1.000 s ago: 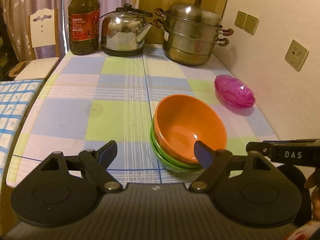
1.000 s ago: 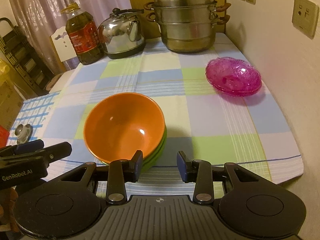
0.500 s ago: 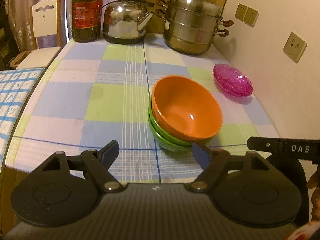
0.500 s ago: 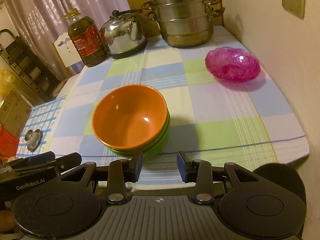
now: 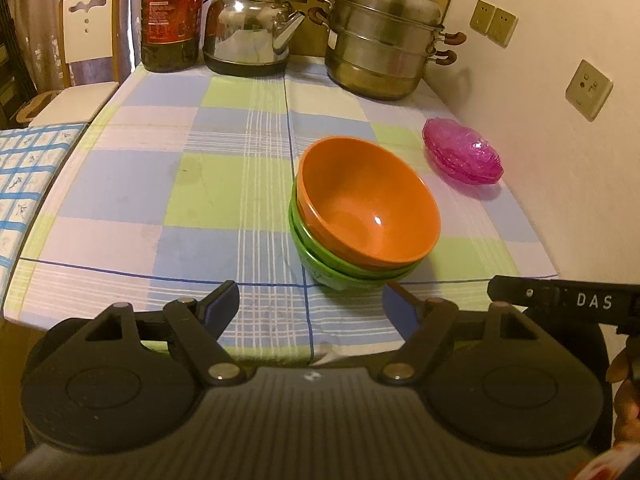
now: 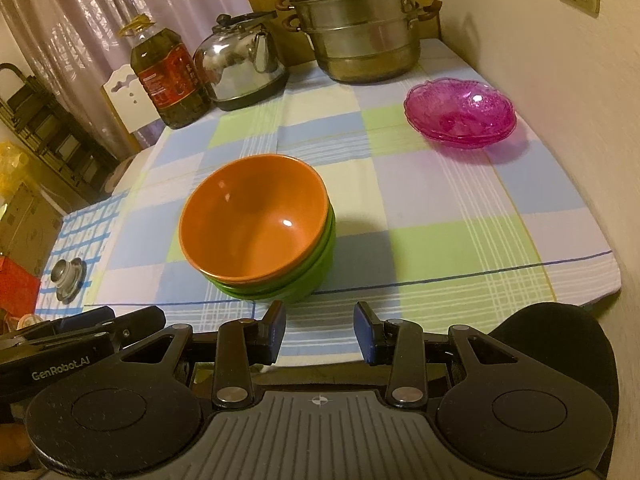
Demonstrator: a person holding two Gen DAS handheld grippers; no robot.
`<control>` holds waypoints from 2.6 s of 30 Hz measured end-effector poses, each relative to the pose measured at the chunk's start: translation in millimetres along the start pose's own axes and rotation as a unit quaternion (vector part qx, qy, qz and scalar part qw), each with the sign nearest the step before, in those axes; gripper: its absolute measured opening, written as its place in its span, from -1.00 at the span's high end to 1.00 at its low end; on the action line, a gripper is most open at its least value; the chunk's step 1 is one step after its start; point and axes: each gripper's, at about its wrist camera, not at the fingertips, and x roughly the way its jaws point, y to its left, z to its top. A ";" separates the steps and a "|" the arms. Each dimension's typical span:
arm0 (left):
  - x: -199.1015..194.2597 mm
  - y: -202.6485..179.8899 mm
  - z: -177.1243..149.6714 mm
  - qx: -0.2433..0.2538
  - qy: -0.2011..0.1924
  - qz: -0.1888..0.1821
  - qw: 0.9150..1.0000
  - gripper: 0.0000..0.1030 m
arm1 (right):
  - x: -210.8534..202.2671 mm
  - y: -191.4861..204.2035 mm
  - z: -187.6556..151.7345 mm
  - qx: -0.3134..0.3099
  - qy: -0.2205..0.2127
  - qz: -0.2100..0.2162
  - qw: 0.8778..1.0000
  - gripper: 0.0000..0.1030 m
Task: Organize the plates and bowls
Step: 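Move both tools back to the orange bowl rim, then close both tools on the orange bowl rim to grip the bowl stack, then lift and carry the bowl stack with both tools toward the pink plates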
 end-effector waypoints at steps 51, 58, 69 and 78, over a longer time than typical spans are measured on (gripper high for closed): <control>132.6 26.2 70.1 -0.026 0.085 -0.048 0.995 0.48 | 130.2 -23.2 60.1 0.049 0.089 0.022 0.995 0.26; 136.1 24.8 72.9 -0.016 0.094 -0.047 0.994 0.49 | 135.2 -24.8 59.0 0.062 0.097 0.026 0.993 0.27; 137.4 21.8 73.8 -0.011 0.097 -0.043 0.994 0.51 | 134.9 -20.0 56.6 0.063 0.097 0.024 0.993 0.41; 137.7 15.9 73.9 -0.002 0.099 -0.033 0.995 0.52 | 132.4 -15.2 55.5 0.058 0.092 0.014 0.994 0.46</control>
